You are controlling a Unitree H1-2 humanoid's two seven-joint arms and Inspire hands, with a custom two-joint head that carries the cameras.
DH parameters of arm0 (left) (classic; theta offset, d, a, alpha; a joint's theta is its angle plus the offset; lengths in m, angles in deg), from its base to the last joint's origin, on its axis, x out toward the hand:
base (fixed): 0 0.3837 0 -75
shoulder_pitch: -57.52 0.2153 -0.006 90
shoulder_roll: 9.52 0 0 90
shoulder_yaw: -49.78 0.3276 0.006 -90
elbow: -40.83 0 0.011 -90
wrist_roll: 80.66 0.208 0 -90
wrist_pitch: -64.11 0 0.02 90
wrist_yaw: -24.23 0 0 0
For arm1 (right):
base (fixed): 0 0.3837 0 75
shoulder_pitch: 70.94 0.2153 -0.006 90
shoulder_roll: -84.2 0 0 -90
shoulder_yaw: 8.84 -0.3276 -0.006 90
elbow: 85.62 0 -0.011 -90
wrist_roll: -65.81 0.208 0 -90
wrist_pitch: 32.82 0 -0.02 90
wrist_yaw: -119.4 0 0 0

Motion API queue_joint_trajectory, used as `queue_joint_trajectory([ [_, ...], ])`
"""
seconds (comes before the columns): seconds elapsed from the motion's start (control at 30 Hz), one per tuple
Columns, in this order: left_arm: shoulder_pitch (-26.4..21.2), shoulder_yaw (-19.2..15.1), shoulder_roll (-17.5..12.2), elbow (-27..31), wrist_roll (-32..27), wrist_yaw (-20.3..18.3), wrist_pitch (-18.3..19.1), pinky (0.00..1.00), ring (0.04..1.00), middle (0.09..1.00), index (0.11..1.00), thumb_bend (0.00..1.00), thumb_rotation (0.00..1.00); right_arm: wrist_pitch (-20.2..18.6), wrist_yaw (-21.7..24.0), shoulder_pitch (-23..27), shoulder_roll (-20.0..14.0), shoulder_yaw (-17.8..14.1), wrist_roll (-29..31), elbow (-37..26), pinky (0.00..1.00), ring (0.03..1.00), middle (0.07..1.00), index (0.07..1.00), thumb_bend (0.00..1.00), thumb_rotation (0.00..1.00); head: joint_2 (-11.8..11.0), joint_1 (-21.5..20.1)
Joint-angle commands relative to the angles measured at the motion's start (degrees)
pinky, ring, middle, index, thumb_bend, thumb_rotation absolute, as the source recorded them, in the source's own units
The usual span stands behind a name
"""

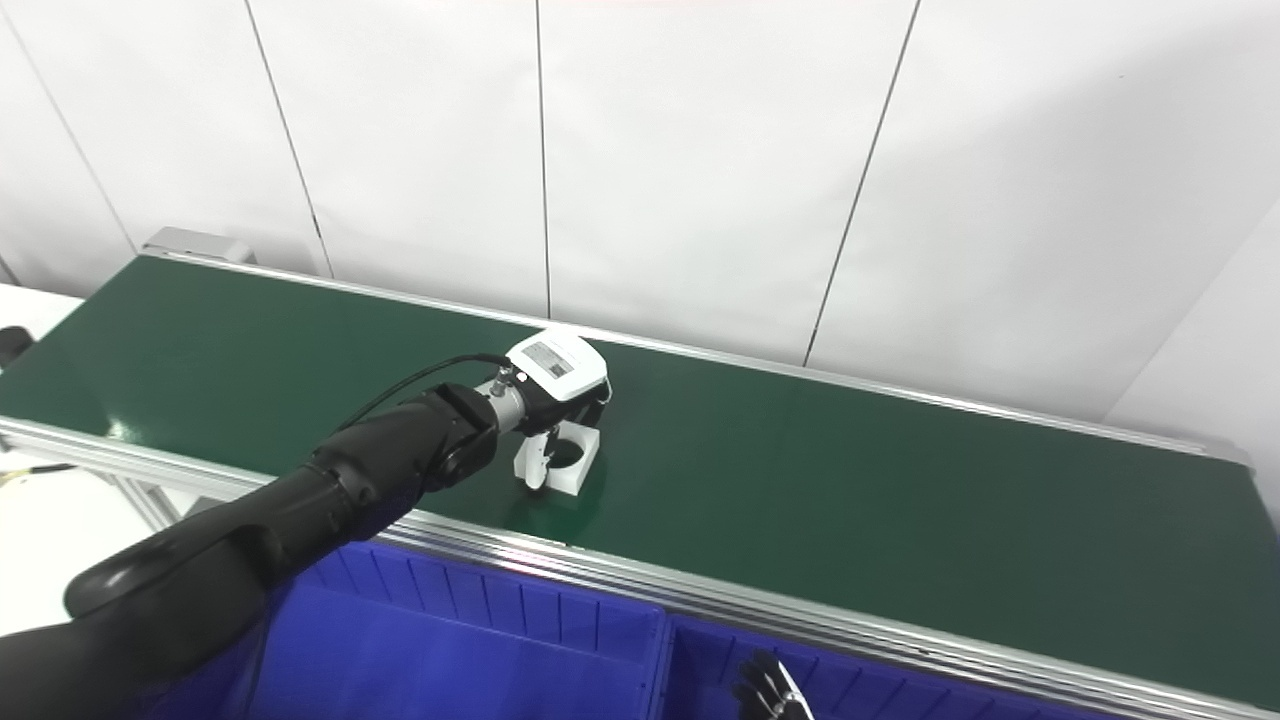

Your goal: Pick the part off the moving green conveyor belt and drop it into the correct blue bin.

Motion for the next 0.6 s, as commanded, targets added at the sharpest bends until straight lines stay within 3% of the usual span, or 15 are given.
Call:
queue_joint_trajectory([
  [0.0,-0.3,0.3,-2.4,-0.8,1.2,-2.2,2.8,0.16,0.236,0.472,0.484,0.52,0.0,2.3,0.4,0.4,0.7,-0.1,0.5,-1.7,0.88,0.876,0.899,0.918,0.75,0.89,-0.1,0.0],
  [0.1,-0.2,0.1,-2.8,1.0,0.8,-3.8,2.8,0.2,0.286,0.474,0.485,0.52,0.0,2.3,0.4,0.5,0.7,-0.2,0.6,-1.7,0.87,0.868,0.899,0.919,0.74,0.88,-0.1,0.3],
  [0.17,-0.1,-0.3,-3.2,3.0,0.5,-5.4,3.0,0.21,0.291,0.421,0.503,0.52,0.0,2.3,0.5,0.6,0.6,-0.2,0.6,-1.5,0.87,0.872,0.901,0.919,0.74,0.89,0.0,0.5],
  [0.33,0.7,-3.4,-4.0,10.2,-2.0,-10.3,4.1,0.2,0.272,0.47,0.486,0.52,0.0,2.3,1.1,1.0,0.2,-0.8,1.0,-1.1,0.87,0.876,0.899,0.919,0.73,0.89,0.1,1.8],
  [0.4,0.8,-4.7,-4.5,14.1,-2.8,-13.6,4.9,0.23,0.311,0.427,0.492,0.52,0.0,2.3,1.7,1.2,0.2,-1.0,1.2,-0.9,0.87,0.879,0.902,0.923,0.72,0.89,0.3,2.1],
  [0.57,1.2,-8.0,-5.3,23.7,-5.1,-22.7,8.3,0.22,0.292,0.413,0.493,0.52,0.0,2.3,2.4,1.5,0.1,-1.5,1.4,-0.9,0.86,0.874,0.897,0.922,0.72,0.89,0.8,2.7],
])
